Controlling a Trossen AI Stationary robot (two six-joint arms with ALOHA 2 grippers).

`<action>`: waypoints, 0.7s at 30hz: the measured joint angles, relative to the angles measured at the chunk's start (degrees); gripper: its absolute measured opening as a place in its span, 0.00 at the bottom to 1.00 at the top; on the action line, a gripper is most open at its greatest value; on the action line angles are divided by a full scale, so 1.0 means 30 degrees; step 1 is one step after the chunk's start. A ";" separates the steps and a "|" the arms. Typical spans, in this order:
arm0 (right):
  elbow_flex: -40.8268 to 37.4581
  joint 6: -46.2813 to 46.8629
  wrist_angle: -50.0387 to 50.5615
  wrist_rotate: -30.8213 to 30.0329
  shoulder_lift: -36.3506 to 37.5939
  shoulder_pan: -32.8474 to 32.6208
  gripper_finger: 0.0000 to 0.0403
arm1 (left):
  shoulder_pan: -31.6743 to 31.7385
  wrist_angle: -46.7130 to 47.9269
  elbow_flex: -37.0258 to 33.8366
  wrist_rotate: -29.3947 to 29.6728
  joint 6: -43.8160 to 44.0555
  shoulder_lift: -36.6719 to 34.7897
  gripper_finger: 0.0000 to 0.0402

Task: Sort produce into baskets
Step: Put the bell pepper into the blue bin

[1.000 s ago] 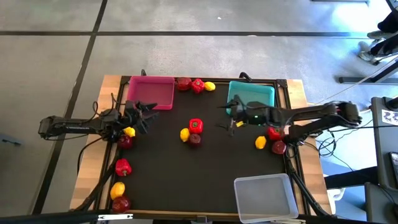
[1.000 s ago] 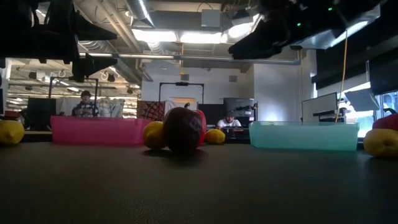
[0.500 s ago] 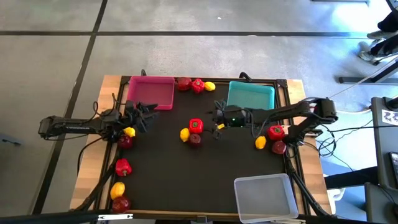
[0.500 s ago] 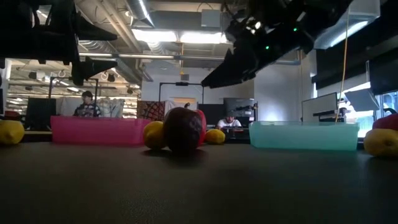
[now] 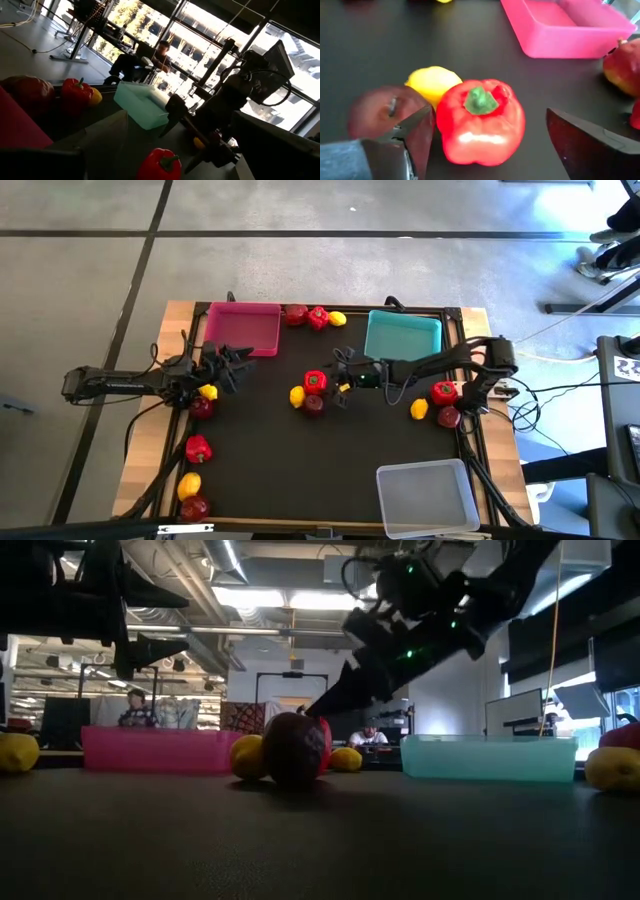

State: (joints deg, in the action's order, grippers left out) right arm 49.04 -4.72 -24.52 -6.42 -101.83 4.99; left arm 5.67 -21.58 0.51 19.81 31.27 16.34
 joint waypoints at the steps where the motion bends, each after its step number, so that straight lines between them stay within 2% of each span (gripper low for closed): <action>1: 0.0007 0.0038 -0.0297 0.0031 -0.0324 0.0051 0.78 | 0.0000 0.0000 0.0000 0.0000 -0.0007 0.0000 0.87; 11: 0.0567 -0.0077 -0.1915 0.0345 -0.2501 0.0229 0.65 | 0.0000 0.0007 0.0000 0.0002 0.0066 0.0000 0.87; 13: 0.0910 -0.0113 -0.2003 0.0273 -0.2727 0.0229 0.64 | 0.0000 0.0022 0.0000 0.0000 0.0058 0.0000 0.87; 17: 0.1180 0.0216 -0.1820 -0.1091 -0.2968 0.0229 0.63 | 0.0000 0.0015 0.0000 0.0007 0.0058 0.0000 0.87; 21: 0.1195 0.0588 -0.1656 -0.1013 -0.2794 0.0229 0.63 | 0.0000 0.0036 0.0000 0.0007 0.0053 0.0000 0.87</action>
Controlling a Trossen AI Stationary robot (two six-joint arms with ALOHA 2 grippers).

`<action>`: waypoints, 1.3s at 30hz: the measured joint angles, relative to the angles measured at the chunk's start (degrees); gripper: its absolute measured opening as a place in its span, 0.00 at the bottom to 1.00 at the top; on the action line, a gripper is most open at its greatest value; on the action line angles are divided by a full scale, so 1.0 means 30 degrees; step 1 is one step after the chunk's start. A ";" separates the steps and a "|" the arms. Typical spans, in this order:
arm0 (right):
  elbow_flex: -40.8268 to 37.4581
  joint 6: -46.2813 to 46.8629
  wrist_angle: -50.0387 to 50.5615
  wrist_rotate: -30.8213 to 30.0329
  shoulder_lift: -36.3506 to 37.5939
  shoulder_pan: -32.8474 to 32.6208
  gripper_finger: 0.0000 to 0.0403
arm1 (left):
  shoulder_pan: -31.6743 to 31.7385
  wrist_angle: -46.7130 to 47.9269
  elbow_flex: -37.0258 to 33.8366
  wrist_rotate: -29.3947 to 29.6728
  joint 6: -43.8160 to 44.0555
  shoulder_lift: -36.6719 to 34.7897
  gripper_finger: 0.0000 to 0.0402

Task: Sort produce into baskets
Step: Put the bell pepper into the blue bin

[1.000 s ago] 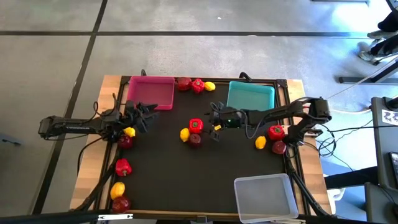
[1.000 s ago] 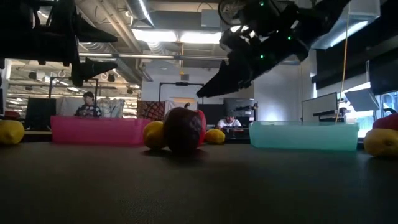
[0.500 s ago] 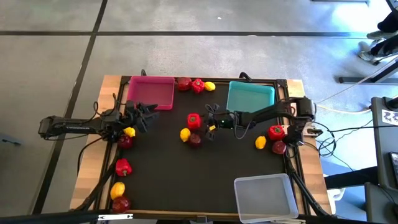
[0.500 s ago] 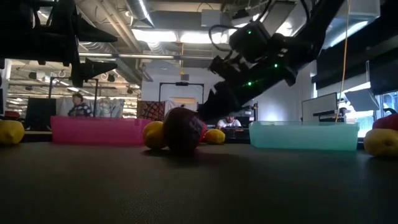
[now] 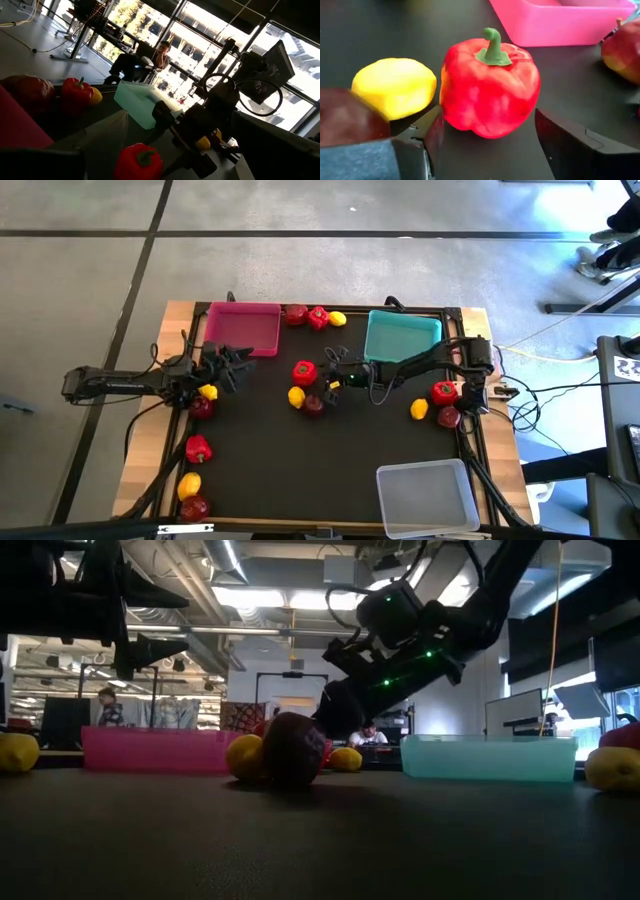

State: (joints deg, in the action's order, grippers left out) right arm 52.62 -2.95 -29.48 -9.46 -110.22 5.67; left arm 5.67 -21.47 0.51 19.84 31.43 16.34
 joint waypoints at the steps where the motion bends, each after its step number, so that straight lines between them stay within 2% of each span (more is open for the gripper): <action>1: 0.0000 0.0031 -0.0044 -0.0004 0.0074 0.0000 0.63 | 0.0000 0.0000 0.0000 0.0000 0.0003 0.0000 0.87; 5: 0.0000 0.0122 0.0171 0.0003 0.0650 0.0000 0.64 | -0.0007 0.0006 0.0000 0.0000 0.0013 0.0000 0.87; 10: 0.0025 0.1061 0.0261 0.0000 0.1470 -0.0015 0.73 | 0.0000 -0.0007 0.0000 0.0030 0.0020 0.0000 0.87; 17: 0.1676 0.2175 0.0167 0.0326 0.0814 -0.0153 0.83 | 0.0000 -0.0022 0.0000 0.0051 0.0051 0.0000 0.87; 27: 0.3106 0.1836 0.1314 0.0153 -0.1076 -0.0007 0.84 | -0.0005 -0.0024 0.0000 0.0058 0.0421 0.0000 0.87; 30: 0.3104 0.1834 0.2381 -0.0506 -0.1107 0.0000 0.84 | -0.0004 -0.0022 0.0000 0.0055 0.0421 0.0000 0.87; 39: 0.3104 0.1819 0.2408 -0.0434 -0.1114 0.0000 0.83 | -0.0007 -0.0007 0.0000 0.0058 0.0413 0.0000 0.87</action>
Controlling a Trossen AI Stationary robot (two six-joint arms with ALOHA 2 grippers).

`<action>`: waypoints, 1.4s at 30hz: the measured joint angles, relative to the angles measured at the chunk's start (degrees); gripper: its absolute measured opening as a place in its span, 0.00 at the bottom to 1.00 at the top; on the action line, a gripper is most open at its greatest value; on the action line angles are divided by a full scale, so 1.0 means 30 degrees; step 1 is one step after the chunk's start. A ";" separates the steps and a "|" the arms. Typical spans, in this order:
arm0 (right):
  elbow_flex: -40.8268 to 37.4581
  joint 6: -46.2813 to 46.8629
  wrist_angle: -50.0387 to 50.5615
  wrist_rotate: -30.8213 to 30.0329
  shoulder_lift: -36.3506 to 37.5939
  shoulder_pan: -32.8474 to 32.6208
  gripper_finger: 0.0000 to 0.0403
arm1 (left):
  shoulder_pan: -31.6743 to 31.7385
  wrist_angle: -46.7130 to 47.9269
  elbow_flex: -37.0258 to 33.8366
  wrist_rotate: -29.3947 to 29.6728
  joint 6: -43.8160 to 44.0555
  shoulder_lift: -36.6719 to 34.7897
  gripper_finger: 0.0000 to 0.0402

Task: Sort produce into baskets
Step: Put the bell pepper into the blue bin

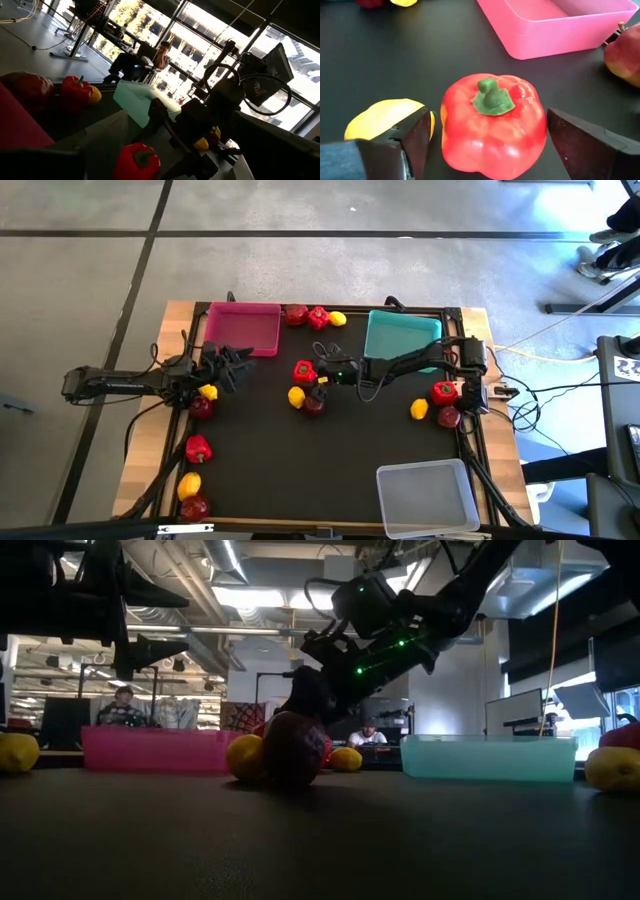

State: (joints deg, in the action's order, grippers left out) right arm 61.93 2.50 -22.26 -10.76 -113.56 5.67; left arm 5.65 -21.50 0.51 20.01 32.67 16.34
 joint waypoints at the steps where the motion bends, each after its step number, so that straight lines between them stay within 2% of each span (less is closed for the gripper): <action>1: 0.0003 -0.0003 -0.0102 0.0003 -0.0076 0.0000 0.82 | 0.0007 -0.0007 0.0000 0.0000 0.0000 0.0000 0.87; 10: 0.0036 -0.0704 -0.0372 0.0096 -0.0489 0.0000 0.55 | 0.0002 -0.0016 0.0000 0.0781 -0.2392 0.0000 0.87; 17: -0.0015 -0.3251 0.1797 0.0306 0.1173 -0.0007 0.40 | 0.0007 -0.0029 0.0000 0.0945 -0.2505 0.0000 0.87; 21: -0.0198 -0.4542 0.3116 0.0205 0.2609 -0.0007 0.38 | 0.0007 -0.0044 0.0000 0.0984 -0.2062 0.0000 0.87; 25: -0.0930 -0.5522 0.3686 -0.0914 0.4360 -0.0004 0.37 | 0.0007 -0.0051 0.0000 0.0988 -0.2040 -0.0007 0.87; 34: -0.3632 -0.5671 0.6812 -0.2079 0.9659 0.0211 0.37 | 0.0000 -0.0007 0.0004 0.0991 -0.2018 0.0087 0.87; 42: -0.7012 -0.4196 0.8605 -0.2229 1.4583 0.2825 0.37 | 0.0007 -0.0418 0.0000 0.1348 -0.1663 0.0217 0.87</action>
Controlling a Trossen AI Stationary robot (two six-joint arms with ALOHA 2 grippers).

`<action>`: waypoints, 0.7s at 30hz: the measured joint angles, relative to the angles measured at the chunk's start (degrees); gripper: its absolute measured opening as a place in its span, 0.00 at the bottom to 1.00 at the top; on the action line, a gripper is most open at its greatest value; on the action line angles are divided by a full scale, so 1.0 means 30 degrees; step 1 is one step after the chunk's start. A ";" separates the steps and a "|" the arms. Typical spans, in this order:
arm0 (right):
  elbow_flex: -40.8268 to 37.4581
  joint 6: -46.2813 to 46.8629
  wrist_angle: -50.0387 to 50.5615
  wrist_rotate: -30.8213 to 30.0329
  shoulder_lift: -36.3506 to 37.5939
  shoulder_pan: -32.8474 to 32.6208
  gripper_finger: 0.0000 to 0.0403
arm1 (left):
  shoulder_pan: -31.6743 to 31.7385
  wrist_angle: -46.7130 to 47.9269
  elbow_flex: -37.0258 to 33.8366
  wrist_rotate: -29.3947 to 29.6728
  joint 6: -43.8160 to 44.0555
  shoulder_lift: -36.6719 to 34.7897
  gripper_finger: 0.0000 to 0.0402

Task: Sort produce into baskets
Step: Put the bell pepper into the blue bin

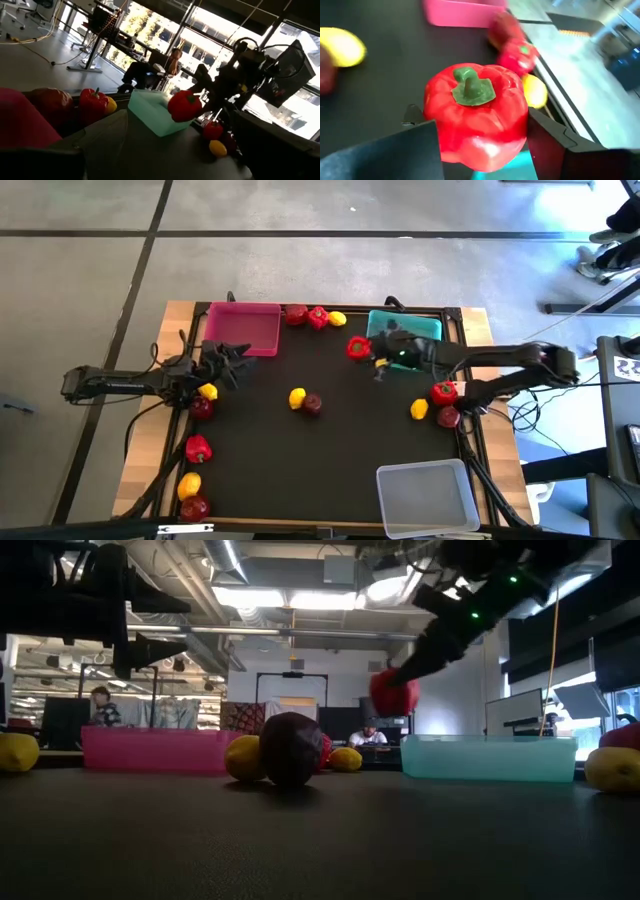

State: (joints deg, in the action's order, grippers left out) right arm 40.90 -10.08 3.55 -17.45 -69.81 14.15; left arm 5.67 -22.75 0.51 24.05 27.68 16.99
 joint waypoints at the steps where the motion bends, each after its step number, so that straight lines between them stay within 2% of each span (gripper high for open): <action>1: -0.0331 0.0140 0.0058 0.0009 0.0416 0.0465 0.37 | 0.0000 -0.0174 0.0000 0.0048 0.0005 0.0007 0.87; 5: -0.1066 0.0287 0.0022 0.0007 0.1527 0.2513 0.37 | 0.0000 -0.0328 0.0007 0.0348 -0.0295 -0.0005 0.87; 10: -0.1141 0.0378 -0.0064 0.0257 0.1516 0.5258 0.37 | 0.0000 -0.0893 0.0007 0.0576 -0.0475 0.0013 0.87; 16: -0.1133 0.0914 -0.0198 0.2018 0.0673 0.8444 0.37 | 0.0000 -0.1223 0.0007 0.0842 -0.0916 0.0009 0.87; 21: -0.1133 0.1941 -0.0224 0.3991 -0.0760 1.0071 0.37 | 0.0000 -0.1219 0.0007 0.1074 -0.0794 0.0009 0.87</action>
State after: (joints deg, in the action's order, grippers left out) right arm 37.50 -4.26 2.88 -5.48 -72.09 44.36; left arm 5.67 -26.41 0.54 27.27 25.29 17.02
